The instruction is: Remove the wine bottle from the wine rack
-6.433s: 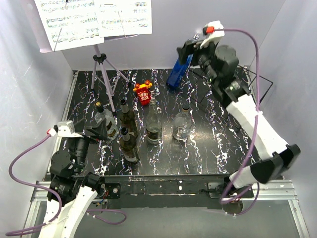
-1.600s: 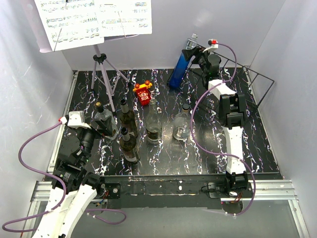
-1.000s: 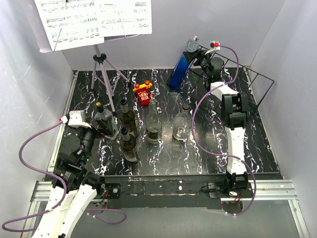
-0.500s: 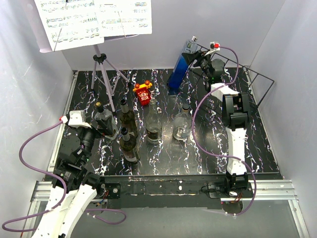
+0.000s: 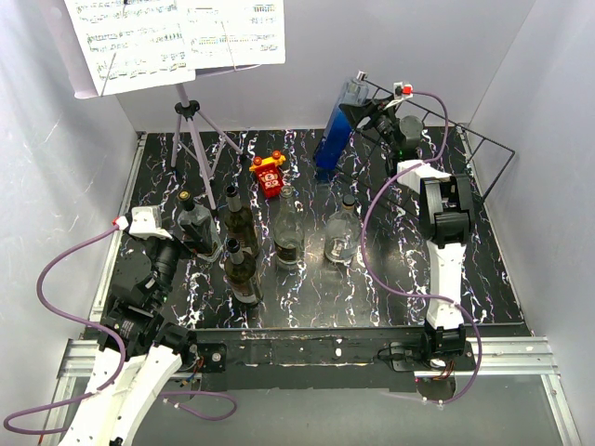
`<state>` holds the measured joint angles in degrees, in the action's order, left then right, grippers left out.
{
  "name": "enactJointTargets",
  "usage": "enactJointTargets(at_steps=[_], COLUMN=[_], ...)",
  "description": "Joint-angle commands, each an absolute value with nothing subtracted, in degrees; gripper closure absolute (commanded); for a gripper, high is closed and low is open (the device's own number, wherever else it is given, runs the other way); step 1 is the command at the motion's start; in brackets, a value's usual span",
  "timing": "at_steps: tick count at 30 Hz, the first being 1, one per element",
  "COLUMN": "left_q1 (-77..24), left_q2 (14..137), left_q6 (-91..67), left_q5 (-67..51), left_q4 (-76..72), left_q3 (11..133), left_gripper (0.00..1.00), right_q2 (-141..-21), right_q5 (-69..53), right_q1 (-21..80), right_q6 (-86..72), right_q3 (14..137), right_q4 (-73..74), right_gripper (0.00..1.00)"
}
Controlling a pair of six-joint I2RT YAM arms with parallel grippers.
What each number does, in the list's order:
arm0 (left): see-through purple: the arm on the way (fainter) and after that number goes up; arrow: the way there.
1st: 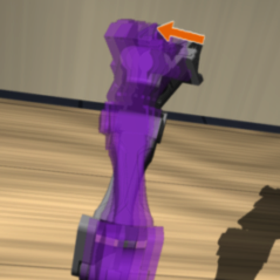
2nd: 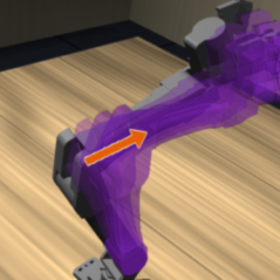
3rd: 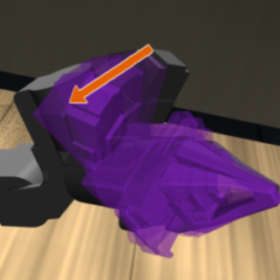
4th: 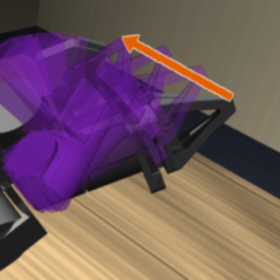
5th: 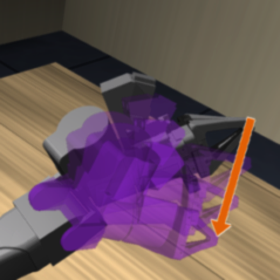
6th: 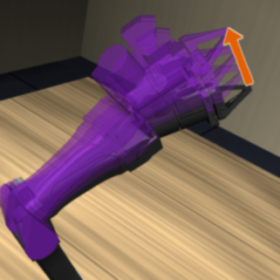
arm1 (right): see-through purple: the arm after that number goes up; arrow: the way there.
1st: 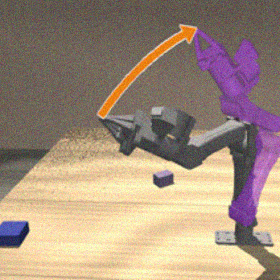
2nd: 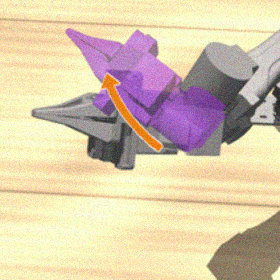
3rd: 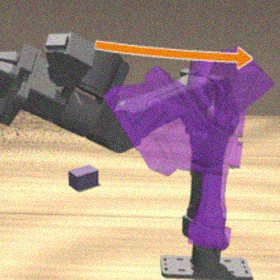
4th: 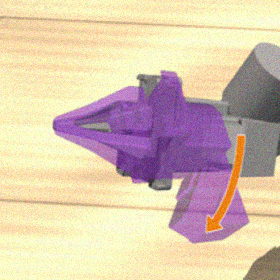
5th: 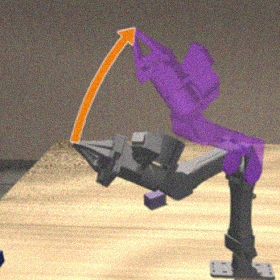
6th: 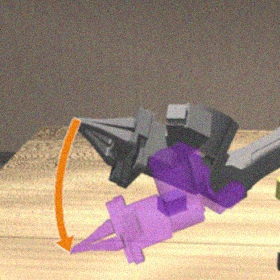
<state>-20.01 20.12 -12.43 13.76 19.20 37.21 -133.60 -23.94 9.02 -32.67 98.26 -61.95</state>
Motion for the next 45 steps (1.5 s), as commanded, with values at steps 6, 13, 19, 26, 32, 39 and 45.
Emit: enactJointTargets(at_steps=[6,13,19,26,32,39,45], left_q1=[-20.21,-20.21,-20.30,-20.21,-20.21,-20.21,-20.21], left_q2=[20.74,21.09,21.45,21.44,21.88,21.53,21.18], left_q6=[-11.60,-11.51,-11.34,-11.25,-11.07,-11.07,-11.16], left_q5=[13.27,13.18,13.01,12.66,12.31,12.22,11.78], left_q4=[18.46,18.28,18.11,18.02,17.84,17.75,17.75], left_q3=[37.18,37.18,37.27,37.18,37.35,37.35,37.18], left_gripper=[0.02,0.02,0.02,0.02,0.02,0.02,0.02], right_q2=[-123.31,-119.89,-118.04,-114.70,-109.96,-105.56,-100.47], right_q5=[-26.62,-26.46,-27.16,-26.11,-26.80,-26.81,-25.40], right_q1=[8.96,8.70,8.44,7.82,7.73,7.65,7.65], right_q6=[-32.79,-26.99,-26.37,-23.38,-19.08,-15.74,-11.35], right_q3=[94.67,88.60,85.70,80.08,74.54,69.53,62.42], right_q4=[-82.09,-84.20,-86.57,-87.54,-87.45,-87.54,-87.54], right_gripper=[0.99,0.99,0.99,0.99,0.99,0.99,0.99])
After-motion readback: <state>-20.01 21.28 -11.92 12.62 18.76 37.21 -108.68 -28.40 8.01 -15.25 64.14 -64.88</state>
